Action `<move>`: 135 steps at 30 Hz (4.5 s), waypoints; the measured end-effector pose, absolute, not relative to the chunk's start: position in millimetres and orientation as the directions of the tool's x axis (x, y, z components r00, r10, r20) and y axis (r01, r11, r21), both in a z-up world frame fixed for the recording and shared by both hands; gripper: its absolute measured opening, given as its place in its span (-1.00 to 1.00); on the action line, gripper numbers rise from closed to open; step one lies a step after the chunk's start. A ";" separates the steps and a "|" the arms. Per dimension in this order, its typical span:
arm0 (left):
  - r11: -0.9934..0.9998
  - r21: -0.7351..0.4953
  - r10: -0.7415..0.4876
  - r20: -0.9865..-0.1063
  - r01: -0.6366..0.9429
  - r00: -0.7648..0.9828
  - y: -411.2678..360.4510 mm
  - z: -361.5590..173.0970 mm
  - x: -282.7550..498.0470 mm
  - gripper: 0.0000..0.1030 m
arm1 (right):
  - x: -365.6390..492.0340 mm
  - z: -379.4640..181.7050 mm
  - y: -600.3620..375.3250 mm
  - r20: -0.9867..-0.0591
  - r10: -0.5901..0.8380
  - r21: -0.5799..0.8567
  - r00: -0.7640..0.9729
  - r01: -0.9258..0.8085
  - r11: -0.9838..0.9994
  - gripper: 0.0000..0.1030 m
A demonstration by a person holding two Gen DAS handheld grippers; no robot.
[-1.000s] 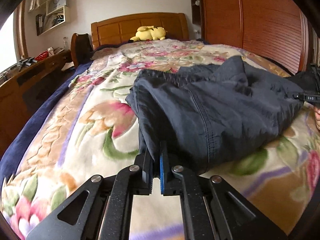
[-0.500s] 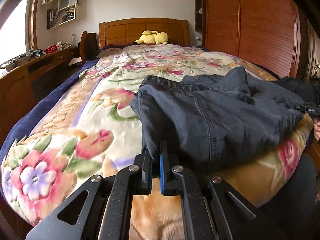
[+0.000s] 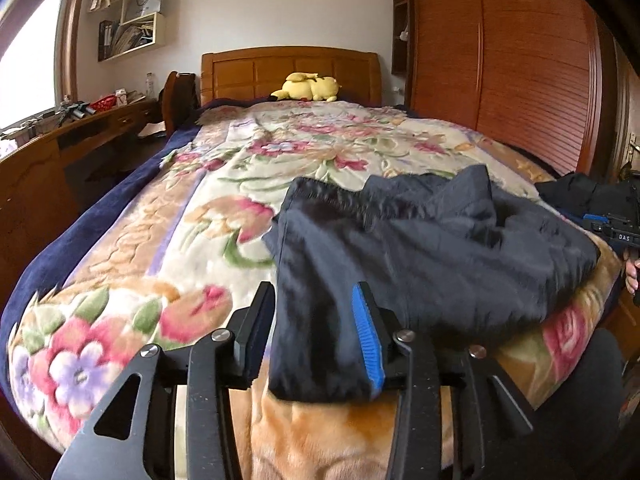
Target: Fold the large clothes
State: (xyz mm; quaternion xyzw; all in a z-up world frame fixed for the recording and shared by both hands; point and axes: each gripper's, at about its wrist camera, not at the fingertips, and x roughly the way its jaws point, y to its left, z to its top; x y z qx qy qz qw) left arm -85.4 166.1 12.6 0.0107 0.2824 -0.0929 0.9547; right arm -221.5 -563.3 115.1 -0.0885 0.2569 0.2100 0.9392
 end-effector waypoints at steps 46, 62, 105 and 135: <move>0.927 0.015 -0.232 -0.762 0.375 0.605 131.9 -46.4 154.3 -0.02 | 8.9 77.0 -466.1 -0.733 0.315 -0.077 0.603 -0.533 0.842 -0.10; 0.939 0.007 -0.255 -0.657 0.343 0.710 150.6 -21.3 136.2 -0.73 | -31.0 119.5 -478.2 -0.555 0.330 -0.168 0.764 -0.491 0.855 -0.83; 0.964 0.032 -0.219 -0.470 0.265 0.855 163.6 25.9 90.6 0.34 | -10.2 157.6 -383.2 -0.582 0.421 -0.155 0.696 -0.603 0.783 0.11; 0.974 0.013 -0.197 -0.457 0.227 0.867 182.6 21.2 84.2 0.49 | -3.2 134.3 -274.0 -0.744 0.416 -0.206 0.523 -0.771 0.603 -0.41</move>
